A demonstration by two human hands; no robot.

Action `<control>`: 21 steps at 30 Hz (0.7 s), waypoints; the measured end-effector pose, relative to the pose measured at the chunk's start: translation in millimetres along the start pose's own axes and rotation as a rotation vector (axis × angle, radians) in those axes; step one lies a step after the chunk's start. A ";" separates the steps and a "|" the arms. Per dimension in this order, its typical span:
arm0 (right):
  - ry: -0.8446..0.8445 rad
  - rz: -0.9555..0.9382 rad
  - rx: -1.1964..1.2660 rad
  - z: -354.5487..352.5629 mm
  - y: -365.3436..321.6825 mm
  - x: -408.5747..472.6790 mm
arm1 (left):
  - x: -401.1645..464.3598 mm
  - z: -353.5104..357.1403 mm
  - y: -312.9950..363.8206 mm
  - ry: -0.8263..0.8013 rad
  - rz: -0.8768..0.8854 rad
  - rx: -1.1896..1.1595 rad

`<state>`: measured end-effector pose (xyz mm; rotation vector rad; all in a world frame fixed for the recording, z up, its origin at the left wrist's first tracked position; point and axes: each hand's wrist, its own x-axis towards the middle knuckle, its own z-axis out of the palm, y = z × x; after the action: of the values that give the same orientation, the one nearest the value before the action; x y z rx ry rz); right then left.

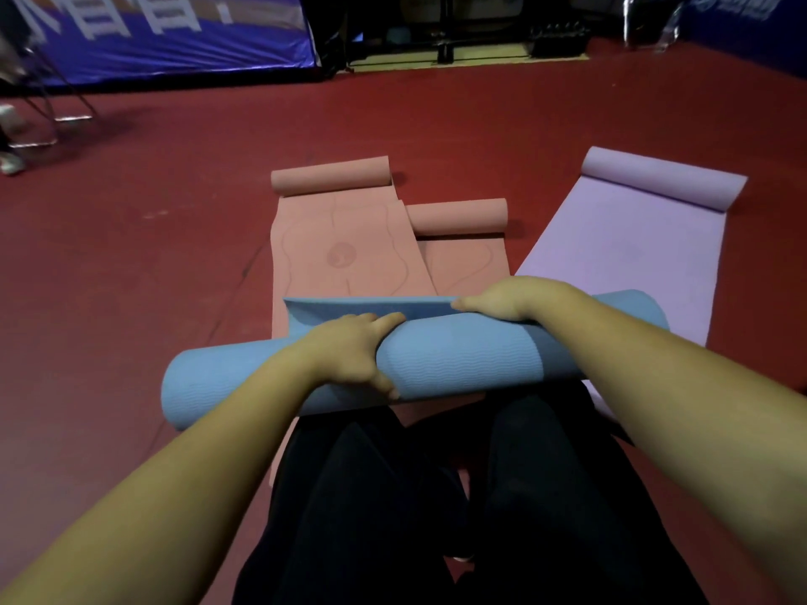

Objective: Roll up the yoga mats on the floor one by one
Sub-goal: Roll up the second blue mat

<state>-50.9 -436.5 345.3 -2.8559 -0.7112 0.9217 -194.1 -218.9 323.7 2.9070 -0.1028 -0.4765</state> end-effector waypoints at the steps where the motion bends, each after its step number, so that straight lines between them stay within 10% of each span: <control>1: 0.098 -0.022 -0.035 3.3 0.9 3.8 | 2.9 -1.7 -2.8 -0.027 -0.009 -0.033; 13: 0.572 -0.059 -0.231 50.0 10.6 -5.5 | 44.6 -21.8 -20.0 -0.375 -0.132 -0.500; 21: 0.571 -0.078 -0.164 46.7 8.0 4.2 | 16.1 1.7 -19.1 0.069 0.010 -0.175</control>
<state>-71.0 -445.7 303.3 -2.9674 -0.8382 0.0159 -178.6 -202.0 313.3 2.7460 -0.0615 -0.3636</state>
